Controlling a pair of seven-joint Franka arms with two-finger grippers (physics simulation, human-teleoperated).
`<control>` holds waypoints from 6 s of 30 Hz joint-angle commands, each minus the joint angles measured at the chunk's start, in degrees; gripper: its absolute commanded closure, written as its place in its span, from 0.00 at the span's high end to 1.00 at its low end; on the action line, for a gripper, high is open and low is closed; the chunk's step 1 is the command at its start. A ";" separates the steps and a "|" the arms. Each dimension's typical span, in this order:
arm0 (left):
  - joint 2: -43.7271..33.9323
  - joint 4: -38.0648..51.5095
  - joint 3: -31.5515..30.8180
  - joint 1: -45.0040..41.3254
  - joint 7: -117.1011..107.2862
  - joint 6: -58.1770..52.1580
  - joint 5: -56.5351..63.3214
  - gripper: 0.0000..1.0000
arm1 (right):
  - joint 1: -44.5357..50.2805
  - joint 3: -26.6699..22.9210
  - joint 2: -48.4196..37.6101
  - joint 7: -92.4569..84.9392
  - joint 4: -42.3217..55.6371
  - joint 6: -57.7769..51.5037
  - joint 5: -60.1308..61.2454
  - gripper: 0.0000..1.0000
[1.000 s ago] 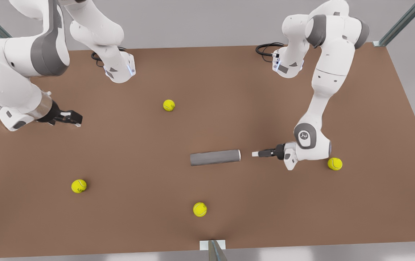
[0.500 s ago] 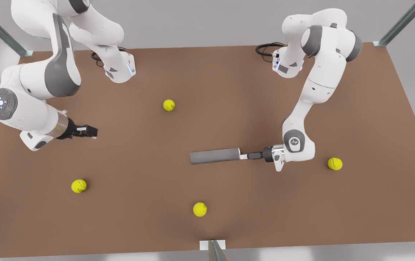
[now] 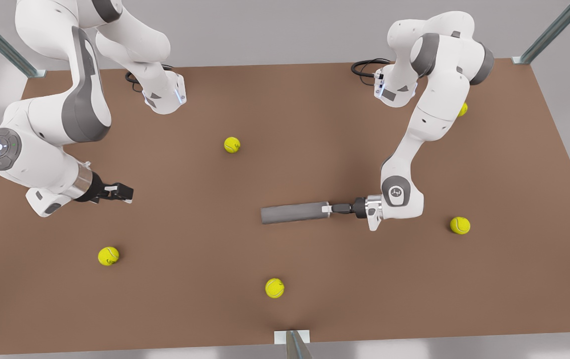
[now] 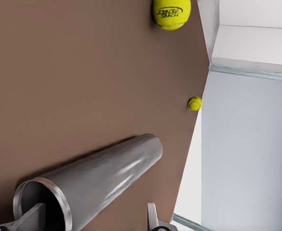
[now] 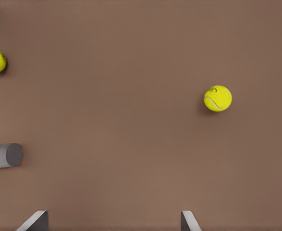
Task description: Put the tennis tube upright
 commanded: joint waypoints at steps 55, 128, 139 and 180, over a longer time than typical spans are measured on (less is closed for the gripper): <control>-1.39 1.93 -1.06 -1.85 -0.89 -1.05 -1.00 0.21 | 0.96 0.00 0.03 0.35 -0.17 0.00 -0.53 1.00; -23.36 7.65 14.41 1.58 -23.83 -7.12 76.96 0.21 | 2.11 0.09 -0.32 0.09 0.97 -9.05 -9.05 1.00; -22.31 7.56 14.32 1.58 -24.27 -7.03 77.05 0.21 | 2.28 0.09 -0.23 0.09 0.97 -9.05 -8.96 1.00; -23.89 27.68 13.97 2.19 -28.49 -33.66 83.28 1.00 | 2.46 0.09 -0.23 0.26 0.88 -9.14 -9.14 1.00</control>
